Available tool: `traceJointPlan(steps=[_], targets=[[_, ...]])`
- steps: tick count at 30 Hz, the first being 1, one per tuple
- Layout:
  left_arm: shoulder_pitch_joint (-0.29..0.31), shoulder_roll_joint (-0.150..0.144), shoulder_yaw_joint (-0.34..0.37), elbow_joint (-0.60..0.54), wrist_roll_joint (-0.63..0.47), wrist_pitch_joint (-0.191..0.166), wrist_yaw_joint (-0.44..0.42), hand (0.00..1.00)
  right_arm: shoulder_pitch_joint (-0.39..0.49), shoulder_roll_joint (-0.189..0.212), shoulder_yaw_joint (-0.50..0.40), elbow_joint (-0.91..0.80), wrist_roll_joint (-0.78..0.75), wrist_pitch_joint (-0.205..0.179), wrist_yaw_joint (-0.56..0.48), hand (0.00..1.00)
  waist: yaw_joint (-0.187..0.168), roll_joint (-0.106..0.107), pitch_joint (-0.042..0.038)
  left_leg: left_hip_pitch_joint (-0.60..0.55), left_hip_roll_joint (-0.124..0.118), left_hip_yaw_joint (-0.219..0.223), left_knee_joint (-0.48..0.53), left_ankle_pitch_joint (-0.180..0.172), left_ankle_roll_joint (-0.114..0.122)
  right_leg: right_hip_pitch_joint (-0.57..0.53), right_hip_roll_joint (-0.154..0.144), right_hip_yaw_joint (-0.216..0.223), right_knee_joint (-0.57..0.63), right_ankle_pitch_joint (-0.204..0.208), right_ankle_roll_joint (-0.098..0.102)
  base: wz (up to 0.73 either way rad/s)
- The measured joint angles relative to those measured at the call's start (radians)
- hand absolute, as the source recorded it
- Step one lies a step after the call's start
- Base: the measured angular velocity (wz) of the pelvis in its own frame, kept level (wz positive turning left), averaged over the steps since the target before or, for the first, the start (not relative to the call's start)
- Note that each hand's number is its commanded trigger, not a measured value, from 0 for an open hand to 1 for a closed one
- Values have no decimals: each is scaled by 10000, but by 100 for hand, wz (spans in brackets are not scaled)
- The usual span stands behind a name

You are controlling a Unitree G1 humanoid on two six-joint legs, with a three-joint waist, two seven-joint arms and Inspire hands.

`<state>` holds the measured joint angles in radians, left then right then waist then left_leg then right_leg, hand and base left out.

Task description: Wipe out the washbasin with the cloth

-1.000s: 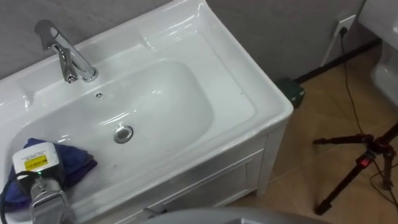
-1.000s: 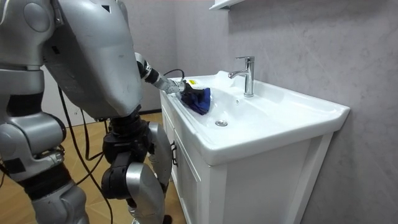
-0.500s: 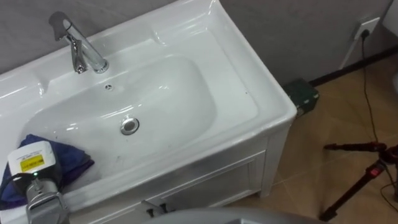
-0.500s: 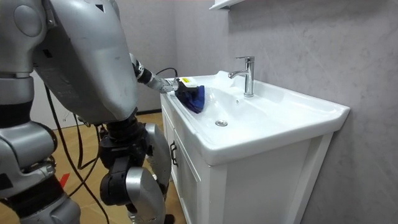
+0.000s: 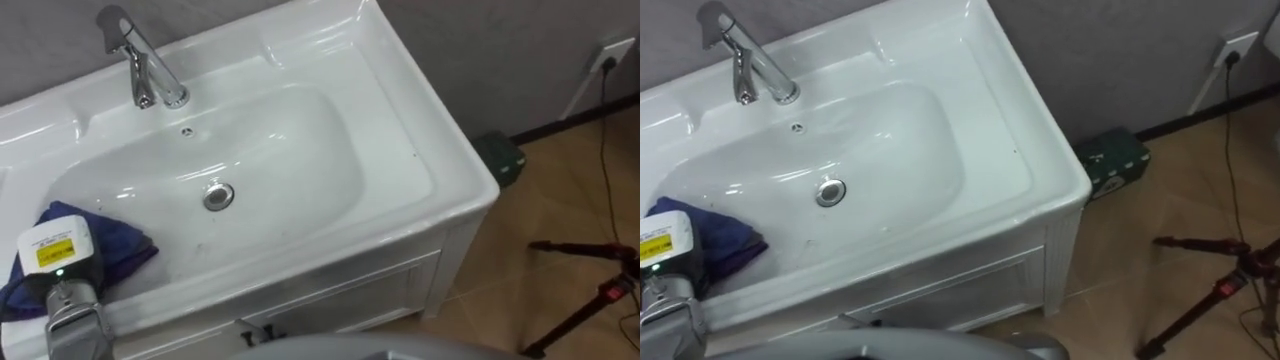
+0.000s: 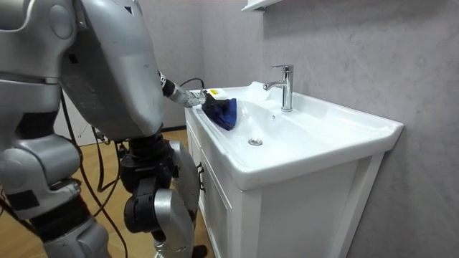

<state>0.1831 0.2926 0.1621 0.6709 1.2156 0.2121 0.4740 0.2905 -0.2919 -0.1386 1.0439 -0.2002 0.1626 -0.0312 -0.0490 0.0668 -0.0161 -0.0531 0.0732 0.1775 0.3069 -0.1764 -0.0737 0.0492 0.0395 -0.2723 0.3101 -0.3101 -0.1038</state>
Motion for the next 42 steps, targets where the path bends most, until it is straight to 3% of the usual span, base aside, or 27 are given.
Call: traceJointPlan(steps=[3,7,13,18,26,28,31,38,40,42], targets=[[-17,0,0,-437,-327,-68,37,100,44,-5,24,1,120,6,-3,0,138,-16,1,-89,-30,-103,11,163,138,9,-16,-75,-34,-11,21,20],[-192,0,1,-605,-454,-254,163,100,29,13,171,36,274,1,5,0,241,-6,5,-94,-196,-398,10,327,155,39,-119,-264,-41,-36,70,16],[-207,5,513,-2161,-440,-375,779,100,19,40,490,51,357,8,-7,0,635,-37,22,-99,-355,-624,-20,359,227,35,-196,-310,-8,-115,215,8],[-243,55,1324,-2589,-448,-380,1345,100,-36,89,634,53,300,-8,107,0,682,-57,83,-112,-466,-730,-18,359,230,45,-207,-334,1,-107,198,4],[-548,95,1730,-3041,-457,-724,1549,100,28,96,727,344,270,-227,345,0,768,-18,206,-462,-481,-973,362,294,323,-20,-202,-520,-15,-92,171,9],[-637,181,1897,-3211,-471,-819,1770,100,78,92,723,351,279,-215,345,0,822,-21,203,-480,-484,-983,364,288,333,-32,-205,-516,-16,-65,122,0],[-636,598,1906,-3477,-512,-876,2018,100,43,93,732,355,346,-214,349,0,855,49,163,-462,-484,-986,370,272,355,-18,-213,-484,-17,-30,59,0],[-247,693,1943,-3696,-860,-768,1966,100,82,106,748,404,372,-62,379,0,941,111,95,-395,-485,-983,388,254,384,30,-217,-424,-19,-46,88,0],[-166,692,1943,-3741,-859,-683,1859,100,148,107,745,474,371,-29,408,0,1095,93,93,-360,-508,-971,374,254,384,43,-215,-407,-19,-17,35,-4],[-61,691,2012,-3734,-884,-526,1726,100,145,110,743,698,370,9,411,0,1239,57,103,-294,-541,-973,368,253,384,121,-216,-402,-59,129,-376,-2]])
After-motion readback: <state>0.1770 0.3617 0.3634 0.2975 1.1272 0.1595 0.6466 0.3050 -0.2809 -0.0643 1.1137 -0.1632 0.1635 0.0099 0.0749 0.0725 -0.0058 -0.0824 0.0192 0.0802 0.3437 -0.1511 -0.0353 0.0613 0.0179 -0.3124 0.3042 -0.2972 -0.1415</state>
